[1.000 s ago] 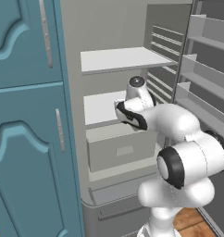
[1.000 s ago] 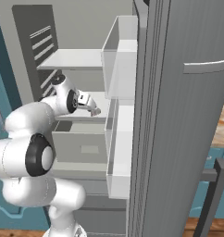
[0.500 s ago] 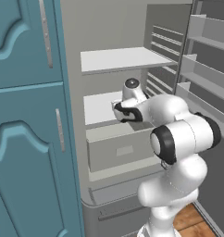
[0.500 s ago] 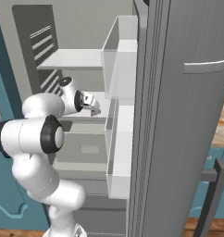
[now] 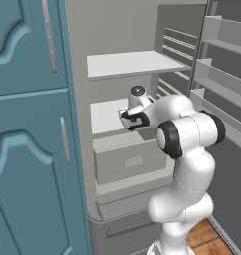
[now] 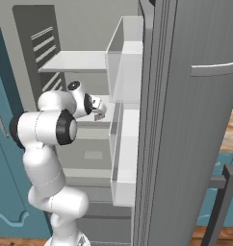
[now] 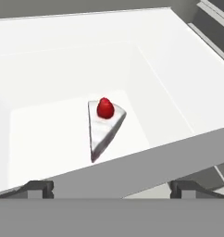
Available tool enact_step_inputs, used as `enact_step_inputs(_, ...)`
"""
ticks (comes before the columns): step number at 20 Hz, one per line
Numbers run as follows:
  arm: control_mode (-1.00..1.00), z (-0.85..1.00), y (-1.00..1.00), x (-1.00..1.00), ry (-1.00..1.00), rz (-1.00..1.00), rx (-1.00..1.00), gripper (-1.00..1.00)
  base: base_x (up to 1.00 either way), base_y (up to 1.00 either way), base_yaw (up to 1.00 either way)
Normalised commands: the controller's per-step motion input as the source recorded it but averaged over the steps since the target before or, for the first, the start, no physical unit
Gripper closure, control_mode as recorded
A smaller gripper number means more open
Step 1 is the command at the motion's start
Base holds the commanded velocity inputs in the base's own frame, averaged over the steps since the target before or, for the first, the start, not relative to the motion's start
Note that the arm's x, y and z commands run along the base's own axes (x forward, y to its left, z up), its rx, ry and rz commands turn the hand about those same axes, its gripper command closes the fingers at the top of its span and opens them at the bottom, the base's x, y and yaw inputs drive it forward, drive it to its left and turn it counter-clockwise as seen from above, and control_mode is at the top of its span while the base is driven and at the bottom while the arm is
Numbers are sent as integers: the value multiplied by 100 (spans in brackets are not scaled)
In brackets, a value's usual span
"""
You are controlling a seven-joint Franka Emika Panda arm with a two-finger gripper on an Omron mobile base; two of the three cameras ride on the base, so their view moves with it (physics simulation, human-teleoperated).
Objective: Take the cakes from the fridge and place them on the empty tray on the dining counter.
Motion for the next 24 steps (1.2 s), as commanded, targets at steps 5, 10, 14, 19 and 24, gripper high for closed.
enact_step_inputs(5,-100,-21,0,43,0,0,0,-100,0,0,0)
enact_step_inputs(10,-100,-19,0,31,0,0,0,-100,0,0,0)
enact_step_inputs(14,-100,-20,0,26,0,0,0,-100,0,0,0)
enact_step_inputs(19,-100,-19,0,28,0,0,0,-100,0,0,0)
enact_step_inputs(24,-100,-20,0,32,0,0,0,-100,0,0,0)
